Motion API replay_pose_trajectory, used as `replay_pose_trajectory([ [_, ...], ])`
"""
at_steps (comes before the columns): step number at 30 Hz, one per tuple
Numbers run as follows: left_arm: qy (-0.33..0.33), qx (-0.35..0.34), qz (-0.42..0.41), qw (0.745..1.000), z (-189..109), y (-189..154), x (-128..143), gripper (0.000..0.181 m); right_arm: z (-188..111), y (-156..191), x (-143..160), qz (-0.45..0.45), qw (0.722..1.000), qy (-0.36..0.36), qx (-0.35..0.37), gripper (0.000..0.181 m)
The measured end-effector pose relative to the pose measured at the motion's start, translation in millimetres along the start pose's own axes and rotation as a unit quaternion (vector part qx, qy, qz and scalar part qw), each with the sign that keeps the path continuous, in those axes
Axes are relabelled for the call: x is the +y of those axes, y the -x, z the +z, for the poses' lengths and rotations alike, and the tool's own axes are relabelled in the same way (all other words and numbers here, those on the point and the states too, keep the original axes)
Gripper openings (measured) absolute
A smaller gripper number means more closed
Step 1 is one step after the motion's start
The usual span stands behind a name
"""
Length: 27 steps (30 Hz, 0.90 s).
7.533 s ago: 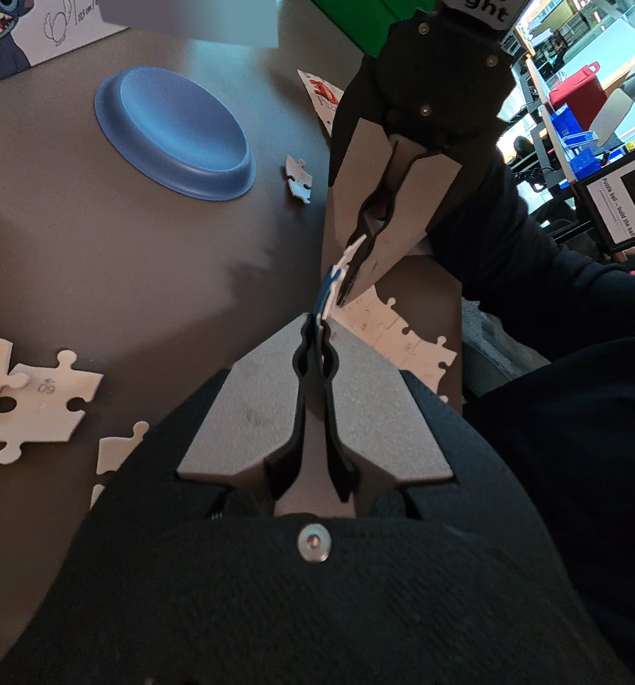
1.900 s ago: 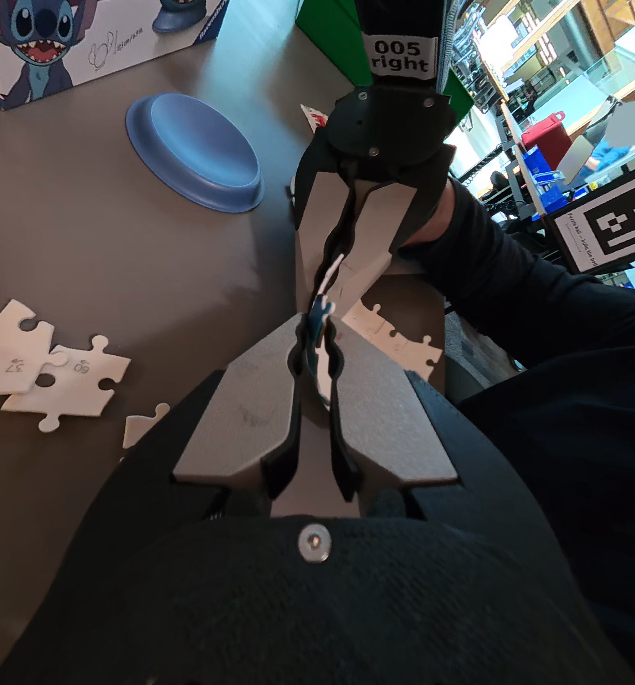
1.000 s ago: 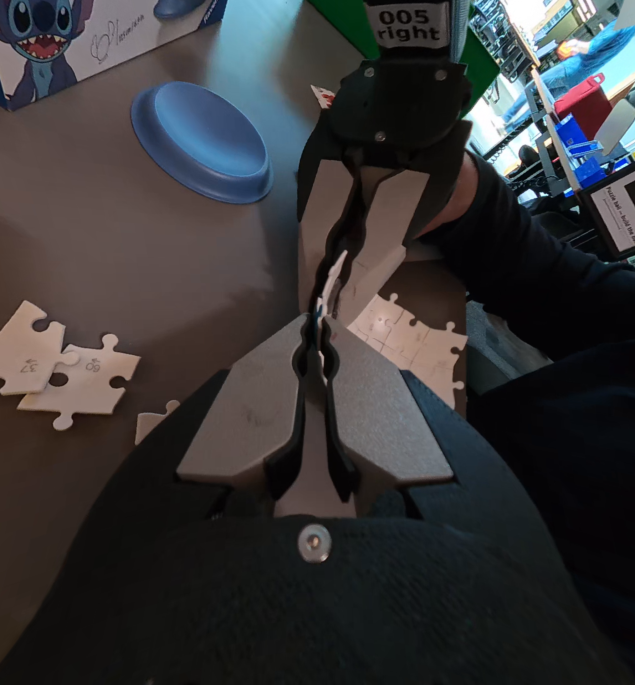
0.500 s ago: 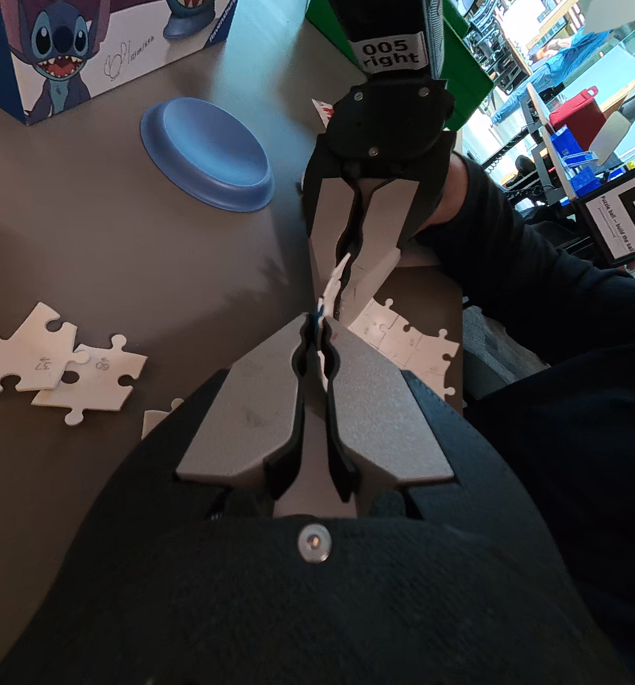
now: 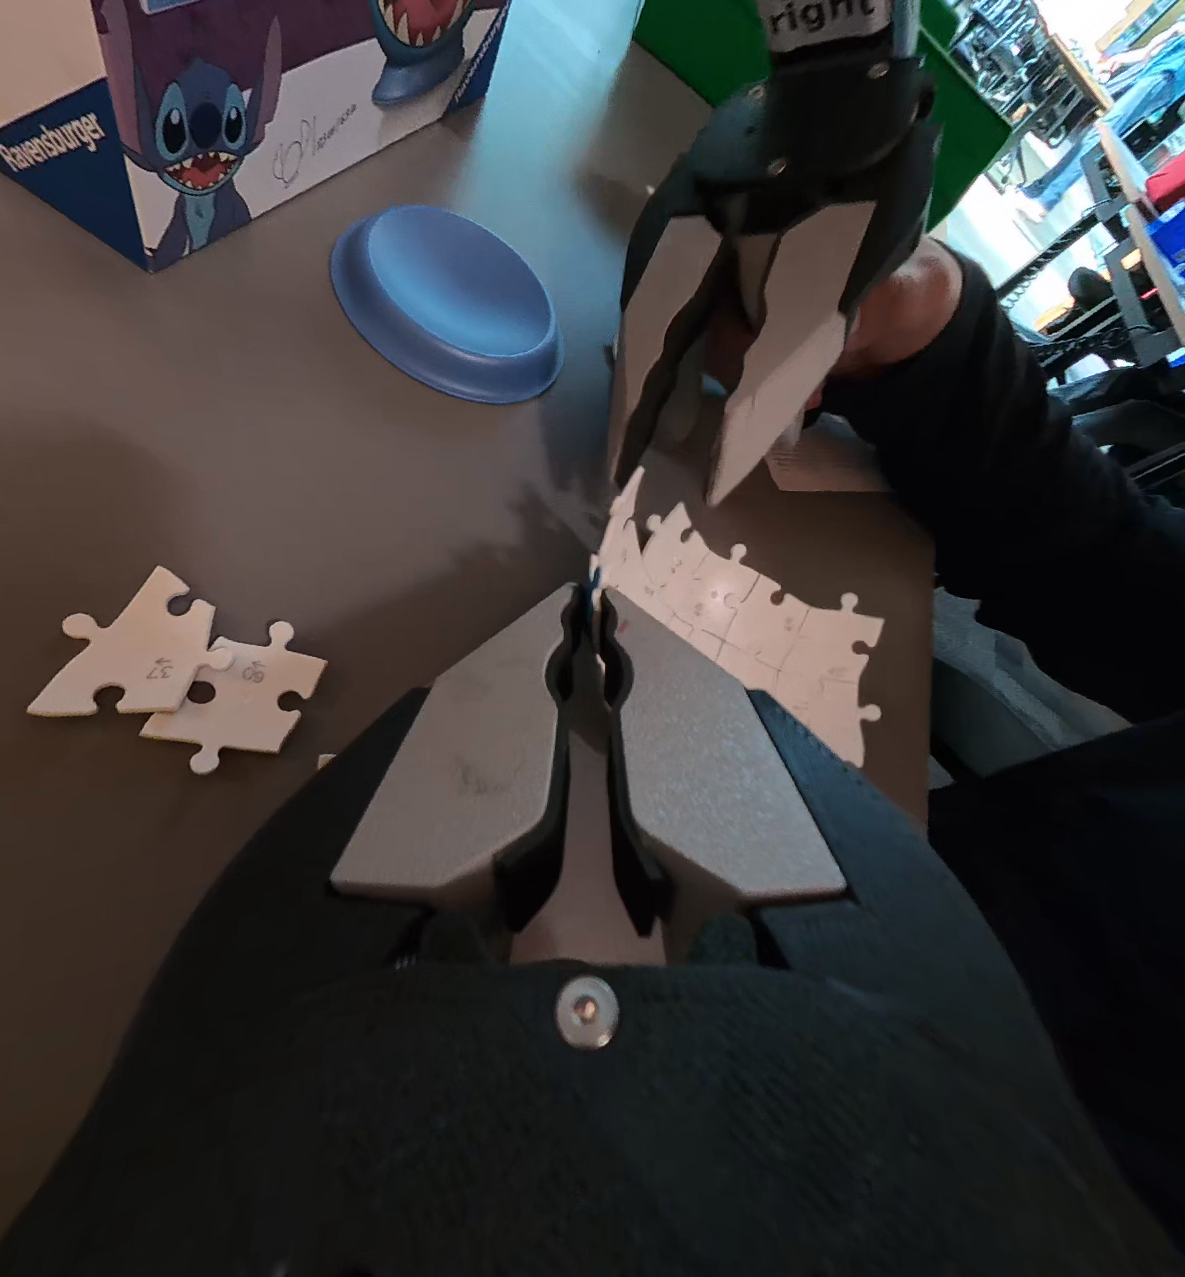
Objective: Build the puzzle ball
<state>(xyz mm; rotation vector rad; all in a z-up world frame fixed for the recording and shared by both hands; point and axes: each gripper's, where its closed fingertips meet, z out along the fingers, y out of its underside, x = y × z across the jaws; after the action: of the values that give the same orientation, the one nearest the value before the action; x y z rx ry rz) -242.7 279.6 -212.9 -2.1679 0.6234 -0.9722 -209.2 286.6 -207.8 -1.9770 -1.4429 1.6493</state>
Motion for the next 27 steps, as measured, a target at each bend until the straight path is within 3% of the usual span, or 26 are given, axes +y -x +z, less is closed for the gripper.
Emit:
replay_pose_trajectory([
  [3,-0.007,0.0,-0.001,1.0,-0.8,-0.7,-1.8,0.001,-15.2,-4.2,-15.1,-0.045,0.997,-0.041,0.039,0.025],
  [6,-0.016,0.008,-0.013,1.0,-3.9,-2.7,-4.8,0.017,-25.0,-5.8,-28.2,-0.101,0.989,-0.075,0.08,0.021],
  [11,-0.038,-0.017,0.013,0.999,-18.4,-7.0,-11.5,0.027,-41.2,-10.4,-44.8,-0.168,0.968,-0.124,0.142,0.018],
  [14,-0.078,-0.003,0.039,0.996,-50.2,-28.4,-31.7,0.03,-60.7,-7.6,-60.0,-0.197,0.947,-0.181,0.179,0.016],
  [17,-0.137,-0.013,0.087,0.987,-102.3,-47.0,-65.3,0.03,-86.6,-2.3,-74.1,-0.205,0.925,-0.248,0.201,0.016],
  [20,-0.176,-0.083,0.121,0.973,-152.0,-34.4,-86.9,0.029,-112.7,1.9,-84.0,-0.197,0.906,-0.312,0.208,0.019],
  [22,-0.18,-0.128,0.127,0.967,-171.7,-15.1,-86.9,0.033,-124.6,2.9,-87.1,-0.188,0.898,-0.34,0.208,0.019],
  [27,-0.16,-0.169,0.124,0.965,-175.7,25.2,-69.3,0.039,-133.0,1.1,-88.8,-0.181,0.89,-0.359,0.216,0.02],
])
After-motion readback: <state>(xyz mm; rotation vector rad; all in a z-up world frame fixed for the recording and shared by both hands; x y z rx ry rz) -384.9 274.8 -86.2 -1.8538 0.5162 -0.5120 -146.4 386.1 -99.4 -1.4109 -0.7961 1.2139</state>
